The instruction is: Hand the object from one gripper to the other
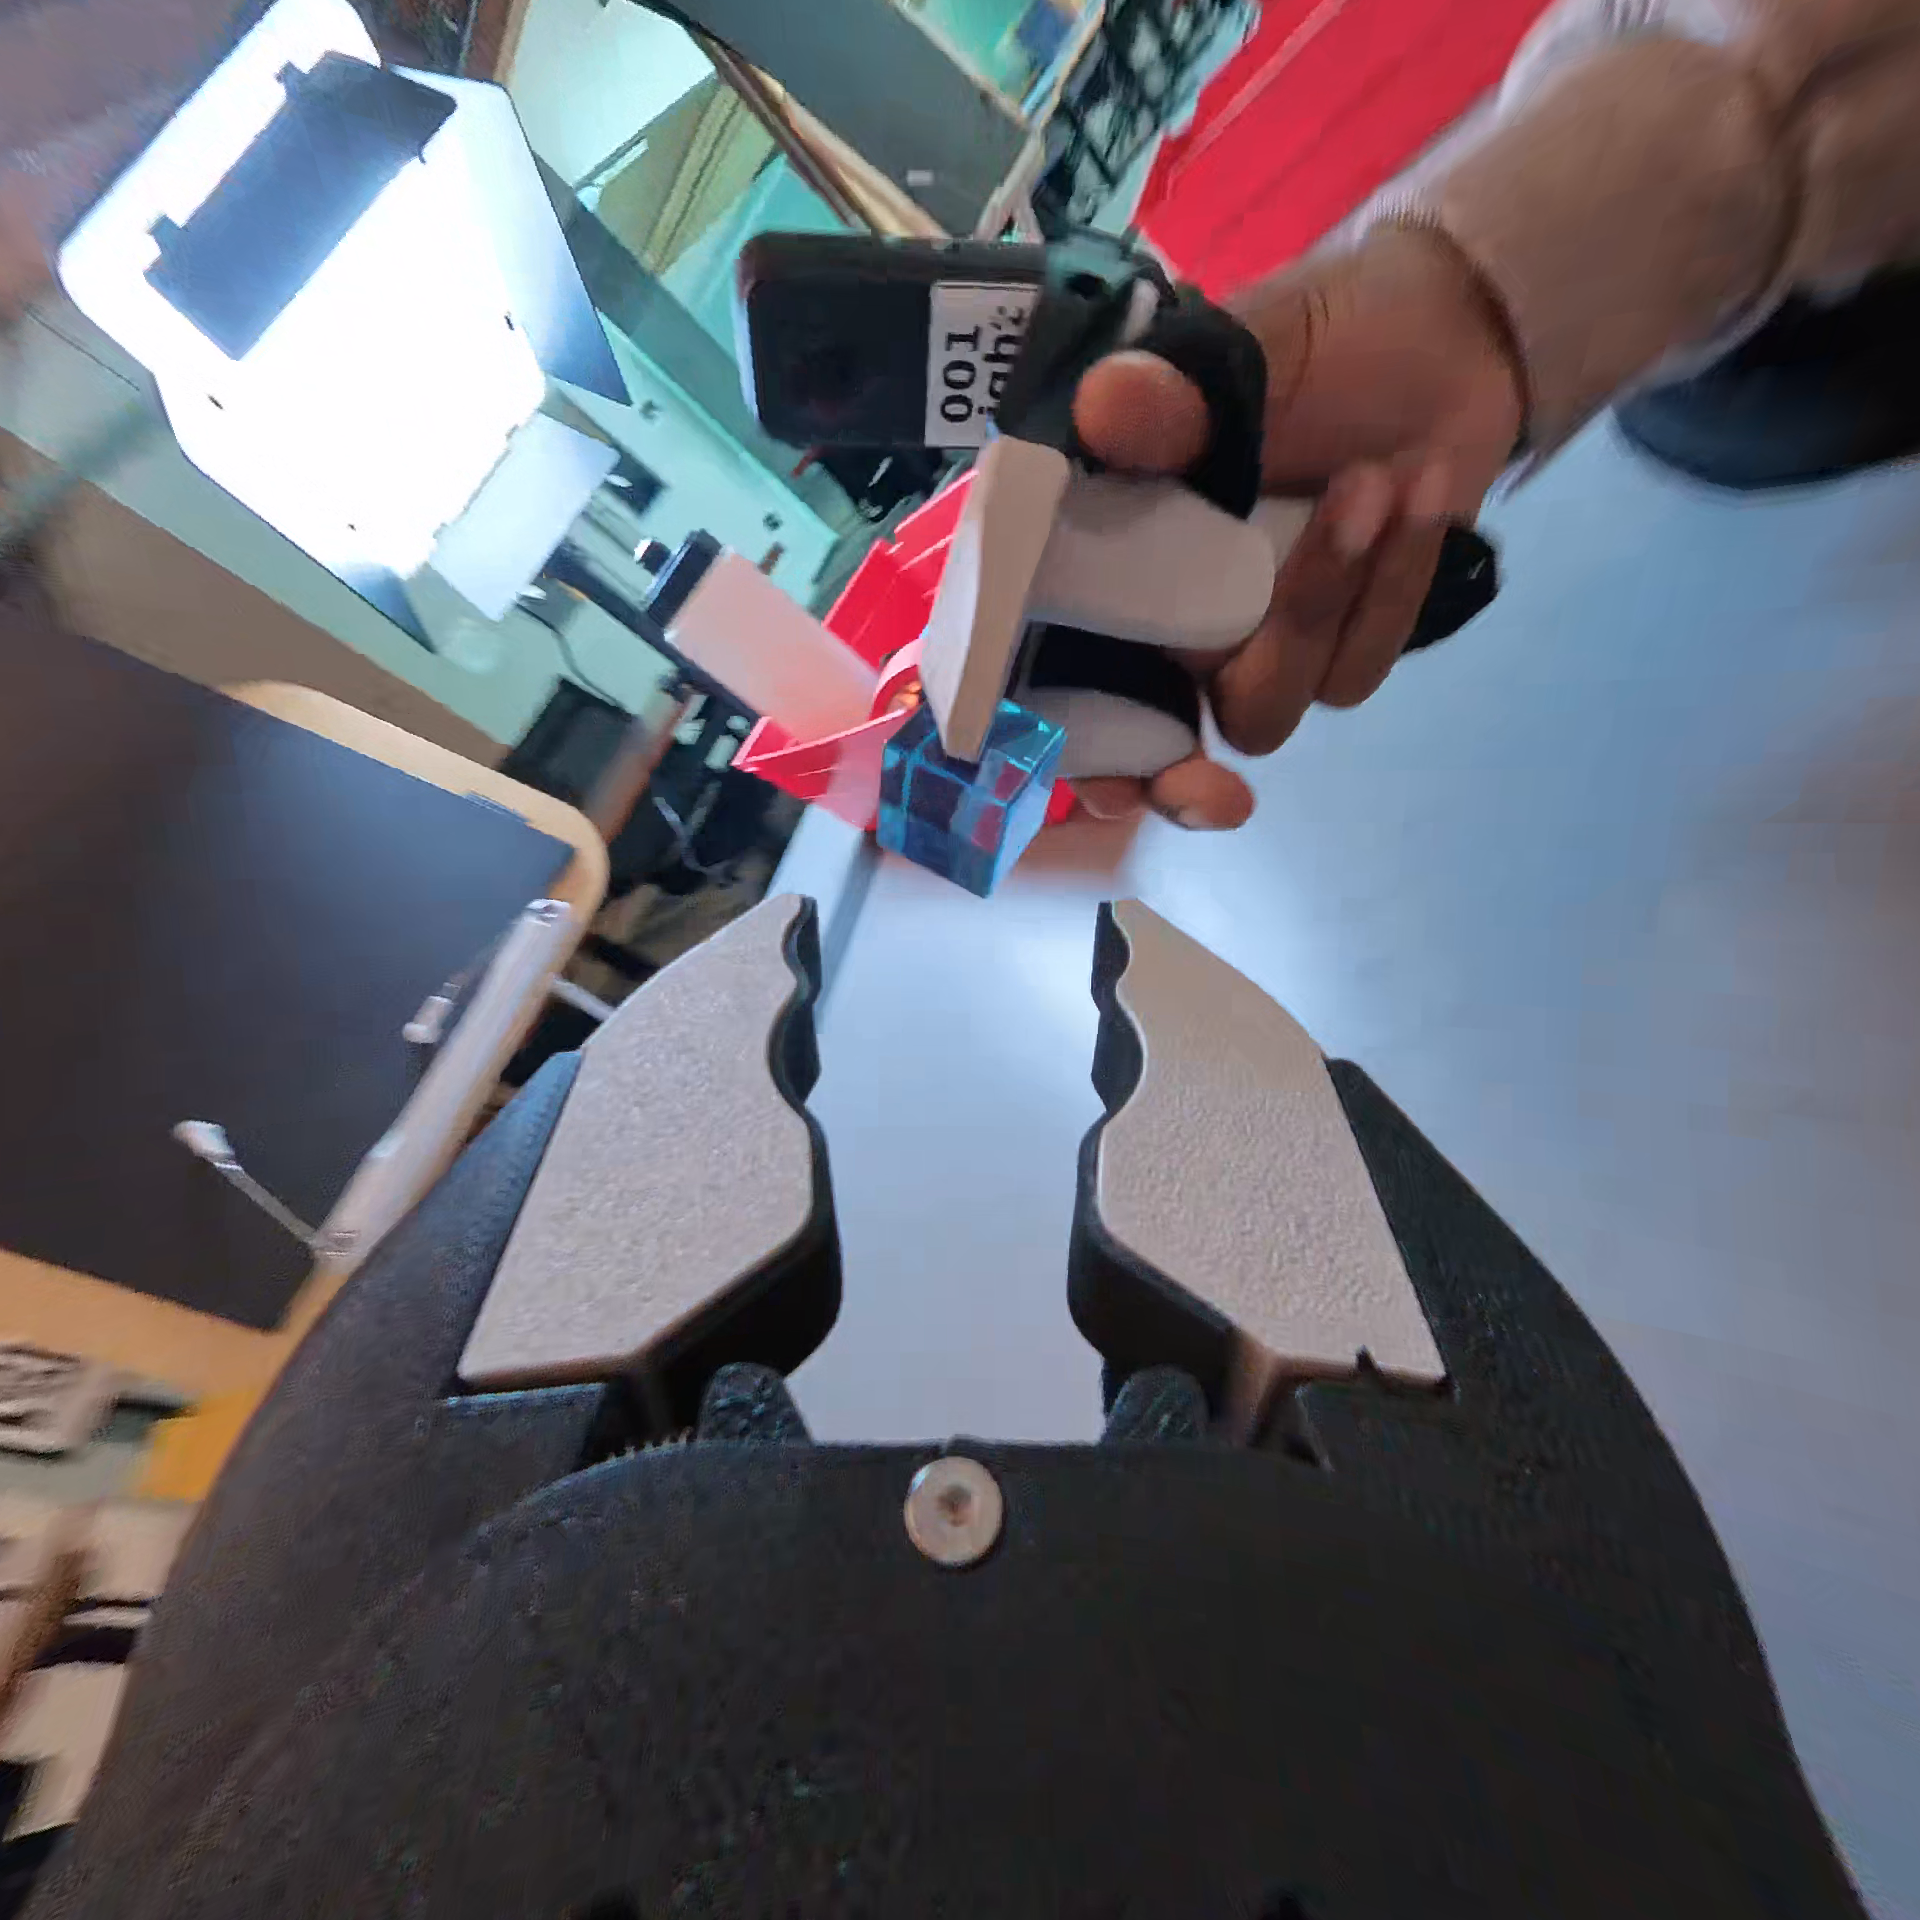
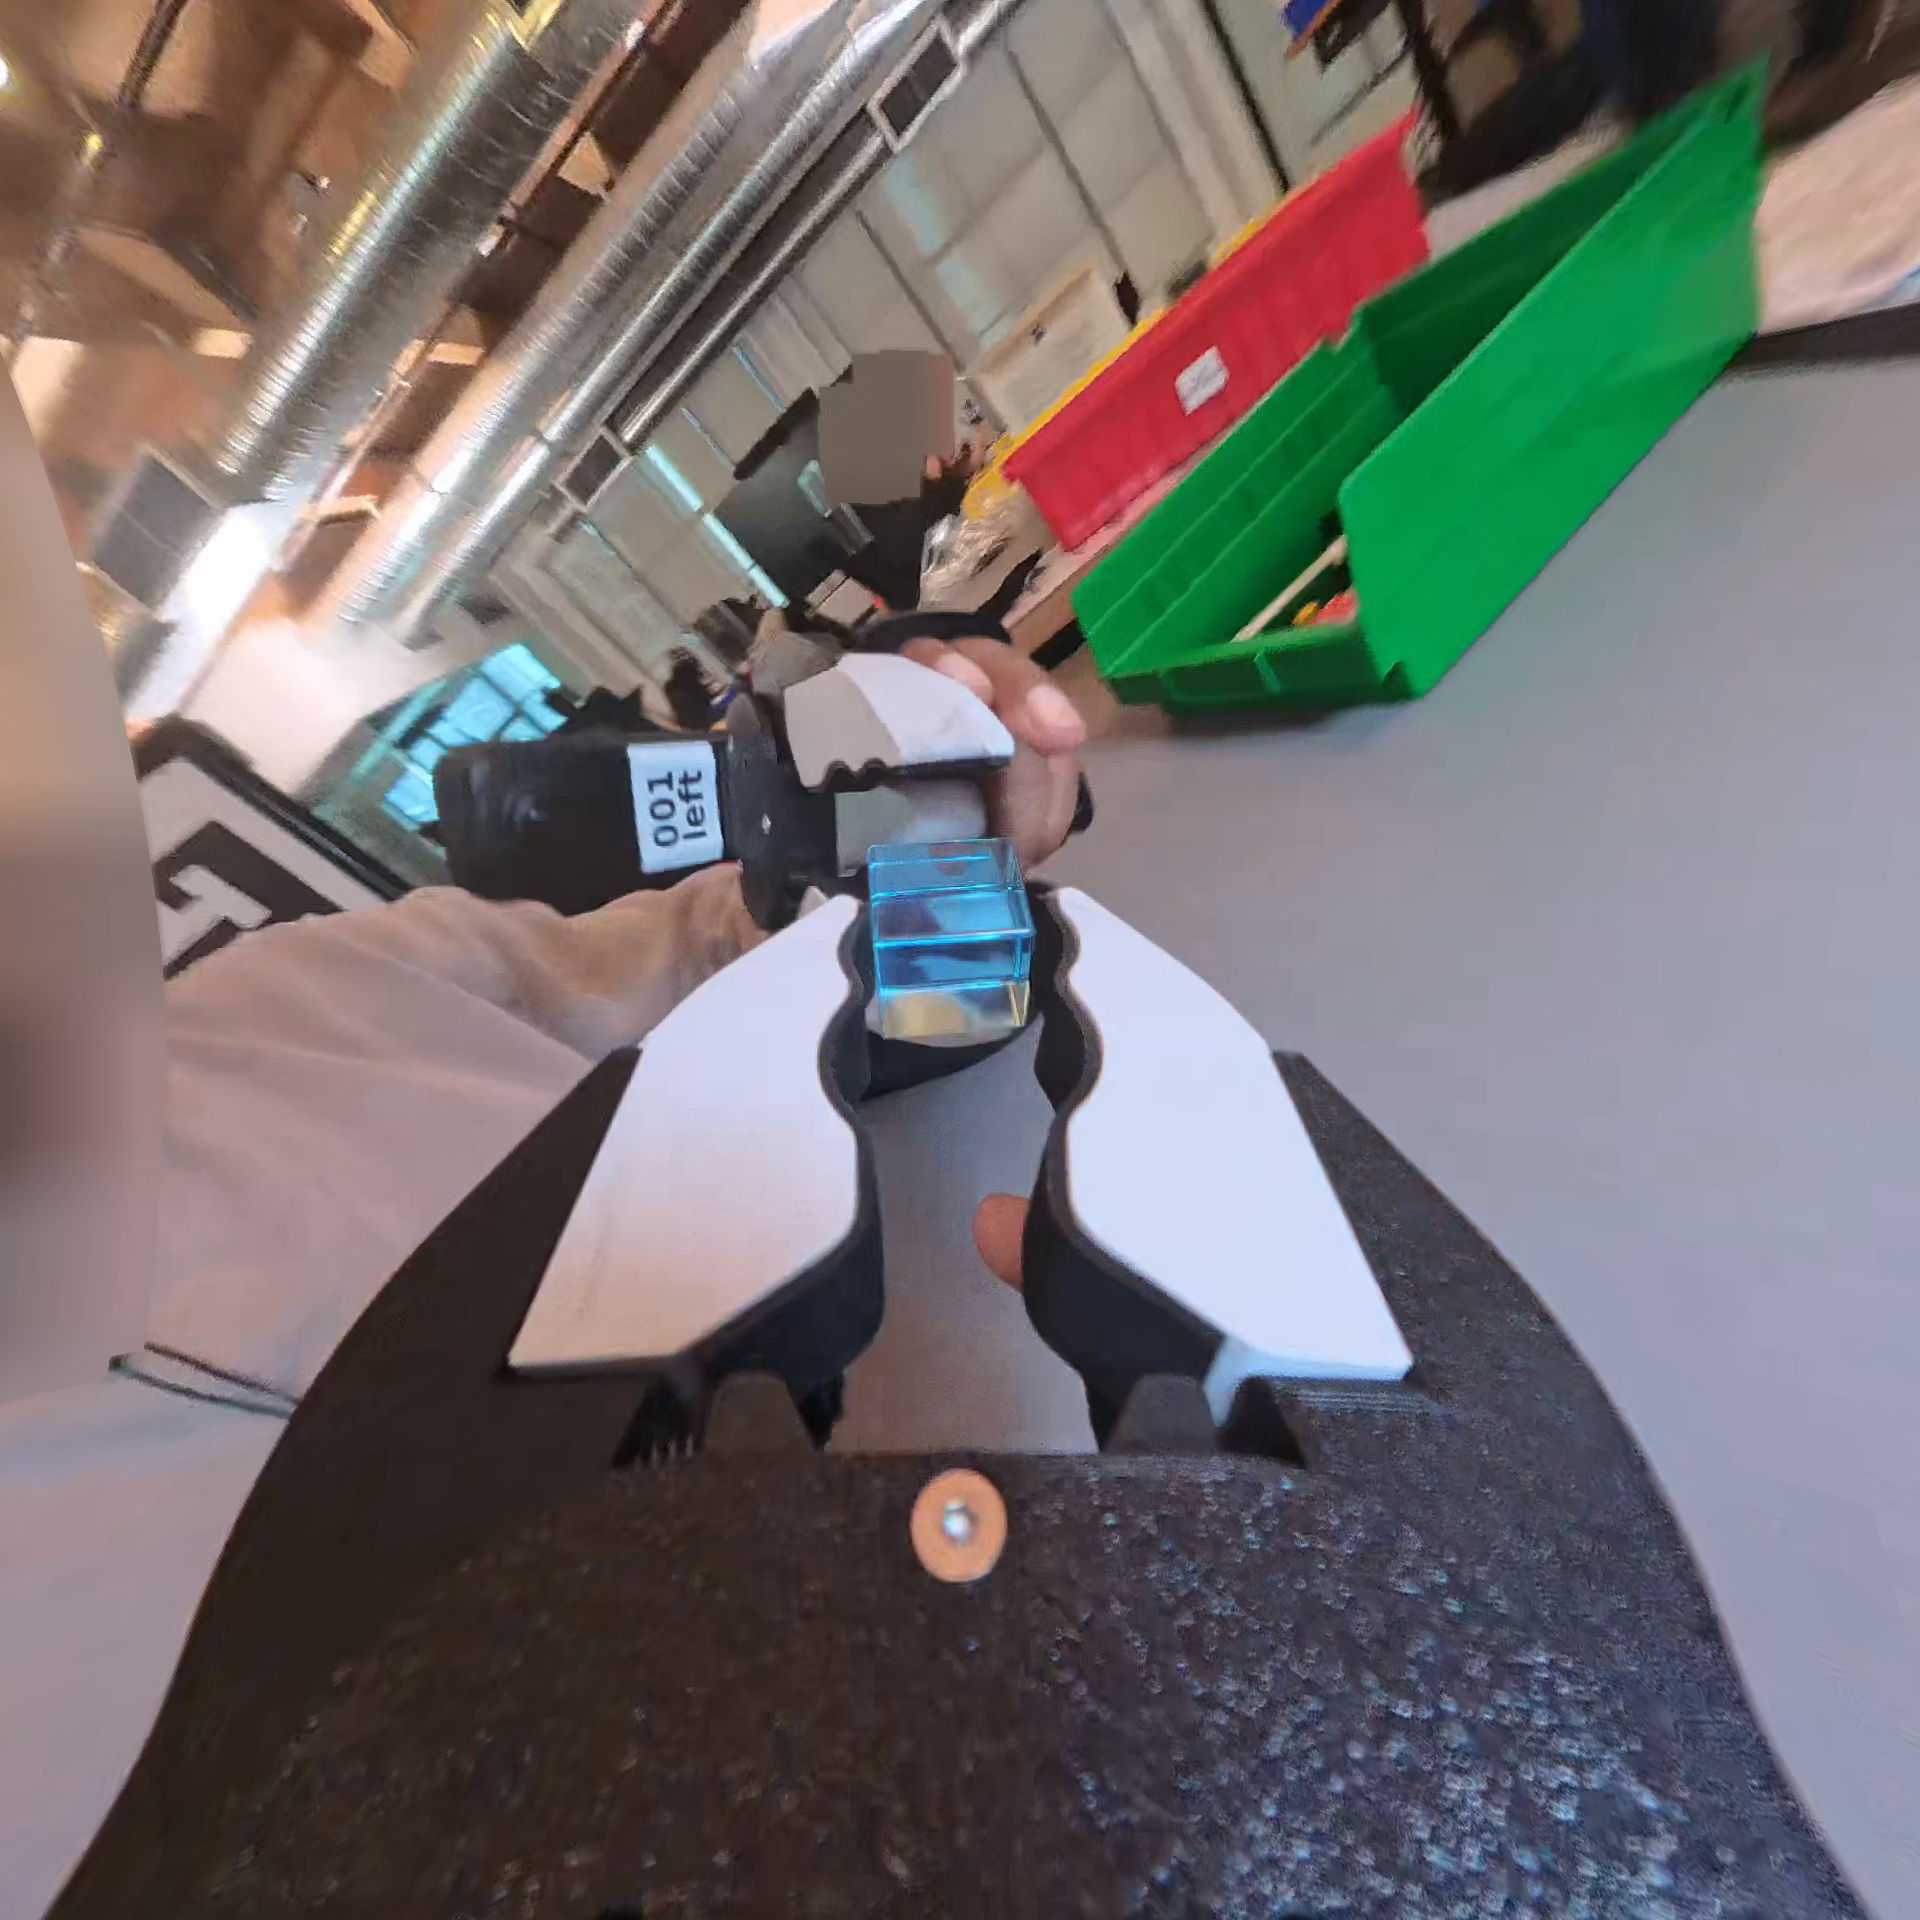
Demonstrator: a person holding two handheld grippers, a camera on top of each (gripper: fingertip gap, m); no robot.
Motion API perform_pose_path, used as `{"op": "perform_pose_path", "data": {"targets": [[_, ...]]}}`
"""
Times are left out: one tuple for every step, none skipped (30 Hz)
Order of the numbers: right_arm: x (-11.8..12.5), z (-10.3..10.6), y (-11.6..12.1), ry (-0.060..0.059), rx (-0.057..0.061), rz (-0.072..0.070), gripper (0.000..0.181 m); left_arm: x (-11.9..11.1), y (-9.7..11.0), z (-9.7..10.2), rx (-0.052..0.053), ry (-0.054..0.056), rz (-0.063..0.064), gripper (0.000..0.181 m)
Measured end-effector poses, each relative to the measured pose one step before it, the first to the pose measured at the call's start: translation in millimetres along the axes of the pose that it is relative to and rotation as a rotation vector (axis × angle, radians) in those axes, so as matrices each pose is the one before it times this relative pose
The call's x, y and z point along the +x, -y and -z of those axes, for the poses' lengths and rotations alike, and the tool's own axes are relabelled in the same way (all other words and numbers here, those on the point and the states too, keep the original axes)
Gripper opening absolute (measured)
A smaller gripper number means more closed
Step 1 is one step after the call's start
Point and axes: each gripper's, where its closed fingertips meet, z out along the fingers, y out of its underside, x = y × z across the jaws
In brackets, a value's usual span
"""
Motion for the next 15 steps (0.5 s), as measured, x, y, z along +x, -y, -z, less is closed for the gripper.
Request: {"op": "perform_pose_path", "data": {"targets": [[-0.97, -4.23, -7.49, 0.0221, -0.0316, -0.0424, 0.028, 3.01, -1.52, -1.48, -0.0186, 0.0245, -0.0771, 0.051], [-0.23, -4.38, -6.93, 0.0135, -0.0246, -0.0324, 0.028, 2.95, -0.19, -0.89, -0.0076, 0.0175, -0.0544, 0.050], [1.34, -4.42, -7.05, 0.0010, -0.0273, -0.0292, 0.028, 3.95, 0.67, -0.56, -0.0006, -0.0009, -0.0356, 0.049], [0.87, -2.97, -3.65, 0.0047, -0.0078, -0.0234, 0.028, 6.84, 0.88, -0.21, 0.0016, -0.0301, -0.0232, 0.046], [0.46, -0.86, -1.66, 0.0090, -0.0041, -0.0268, 0.028, 6.67, 0.13, -0.22, -0.0015, -0.0324, -0.0121, 0.036], [2.06, 0.35, -1.72, -0.0003, -0.0092, -0.0137, 0.028, 3.09, -1.23, -0.75, -0.0086, -0.0178, 0.0029, 0.033], [2.18, 0.40, -0.99, -0.0047, -0.0044, -0.0027, 0.028, 1.93, -2.22, -1.05, -0.0152, -0.0276, 0.0217, 0.033], [0.73, 0.36, 0.49, 0.0046, 0.0038, -0.0077, 0.028, 1.11, -1.30, -0.95, -0.0081, -0.0278, 0.0408, 0.032], [0.42, 0.49, 0.93, 0.0046, 0.0024, 0.0029, 0.028, 0.18, -0.91, -0.67, -0.0029, -0.0201, 0.0433, 0.031], [3.89, 1.42, 1.30, -0.0285, -0.0017, 0.0389, 0.029, 0.16, -3.11, -1.22, -0.0179, -0.0156, 0.0340, 0.031], [7.08, 3.48, 3.19, -0.0624, 0.0042, 0.0830, 0.033, -0.22, -5.64, -1.52, -0.0349, -0.0117, 0.0269, 0.030], [6.43, 4.94, 4.29, -0.0657, 0.0065, 0.1183, 0.039, -0.87, -5.36, -1.37, -0.0267, -0.0048, 0.0246, 0.030], [5.53, 5.80, 5.04, -0.0634, 0.0097, 0.1332, 0.044, -1.01, -4.57, -1.04, -0.0200, -0.0066, 0.0294, 0.030], [3.78, 5.64, 5.25, -0.0552, 0.0152, 0.1437, 0.048, -1.03, -4.74, -1.27, -0.0237, -0.0104, 0.0356, 0.030], [1.57, 5.03, 3.87, -0.0455, 0.0119, 0.1588, 0.050, -1.16, -3.44, -1.15, -0.0149, -0.0107, 0.0361, 0.030]]}}
